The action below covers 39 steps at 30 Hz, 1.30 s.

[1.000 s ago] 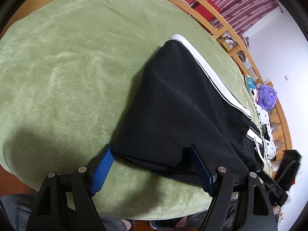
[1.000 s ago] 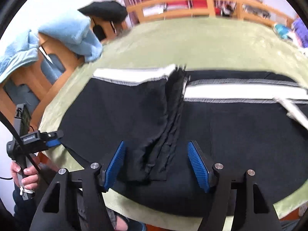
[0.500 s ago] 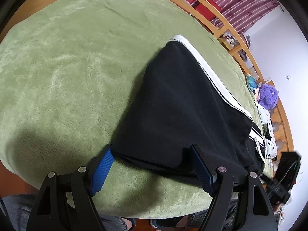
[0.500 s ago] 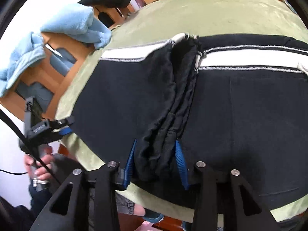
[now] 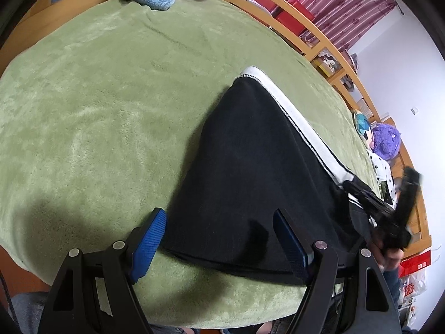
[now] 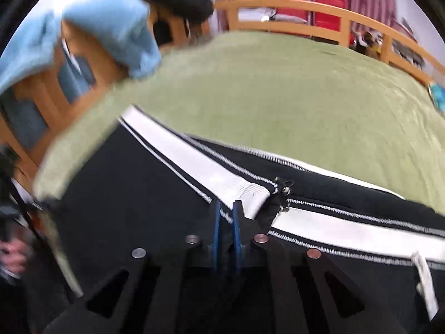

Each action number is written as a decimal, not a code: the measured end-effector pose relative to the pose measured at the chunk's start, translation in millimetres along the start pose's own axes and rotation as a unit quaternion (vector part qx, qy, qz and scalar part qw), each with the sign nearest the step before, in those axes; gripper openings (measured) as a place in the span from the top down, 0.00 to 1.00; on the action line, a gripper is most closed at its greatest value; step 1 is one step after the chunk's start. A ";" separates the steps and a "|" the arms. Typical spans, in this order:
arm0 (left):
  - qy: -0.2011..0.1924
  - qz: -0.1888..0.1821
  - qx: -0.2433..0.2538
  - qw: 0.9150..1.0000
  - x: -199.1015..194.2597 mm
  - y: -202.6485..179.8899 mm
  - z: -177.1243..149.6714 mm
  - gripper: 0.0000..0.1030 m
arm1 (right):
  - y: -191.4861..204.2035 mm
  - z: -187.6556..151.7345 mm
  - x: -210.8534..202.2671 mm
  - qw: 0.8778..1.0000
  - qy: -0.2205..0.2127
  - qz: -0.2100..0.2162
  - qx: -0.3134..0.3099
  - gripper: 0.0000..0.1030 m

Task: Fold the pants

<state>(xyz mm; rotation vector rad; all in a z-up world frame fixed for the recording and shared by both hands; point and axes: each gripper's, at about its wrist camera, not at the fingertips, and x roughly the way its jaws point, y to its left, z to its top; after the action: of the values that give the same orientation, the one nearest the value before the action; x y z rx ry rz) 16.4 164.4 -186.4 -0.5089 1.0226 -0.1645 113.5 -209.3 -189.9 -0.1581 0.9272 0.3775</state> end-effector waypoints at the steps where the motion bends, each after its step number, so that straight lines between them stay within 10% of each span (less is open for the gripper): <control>1: 0.002 0.001 0.001 1.000 0.9 0.3 -0.7 0.25 | -4.6 -1.1 8.9 1.000 0.008 -0.009 0.005 1.00; 9: 0.007 -0.004 -0.019 1.000 14.8 5.9 -12.5 0.25 | -15.0 0.0 -1.0 0.999 0.002 -0.010 0.042 0.99; 12: -0.003 -0.007 -0.032 0.999 18.9 4.9 -10.8 0.25 | -17.7 -20.7 -36.2 0.996 -0.024 0.013 0.079 0.70; 15: -0.009 0.002 -0.034 0.999 22.0 0.6 -9.3 0.26 | -19.8 -51.2 -68.7 0.987 -0.058 0.084 0.125 0.66; 24: -0.041 0.009 -0.027 0.999 -6.8 -18.7 -5.4 0.78 | -2.1 -91.1 -50.9 0.986 0.003 0.083 0.143 0.62; 31: -0.107 0.002 0.085 0.991 -69.2 -119.9 2.3 0.81 | -58.3 -105.1 -116.9 0.981 -0.058 0.049 0.180 0.58; 39: -0.142 -0.022 0.245 0.959 -97.3 -304.9 -16.6 0.82 | -183.3 -176.5 -188.3 0.948 -0.075 -0.024 0.307 0.55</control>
<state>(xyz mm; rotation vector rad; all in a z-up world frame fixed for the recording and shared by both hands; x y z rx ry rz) -17.2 -71.6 27.7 -0.0963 0.6562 -0.3642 -50.2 -477.1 -148.6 0.4145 0.8499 0.0412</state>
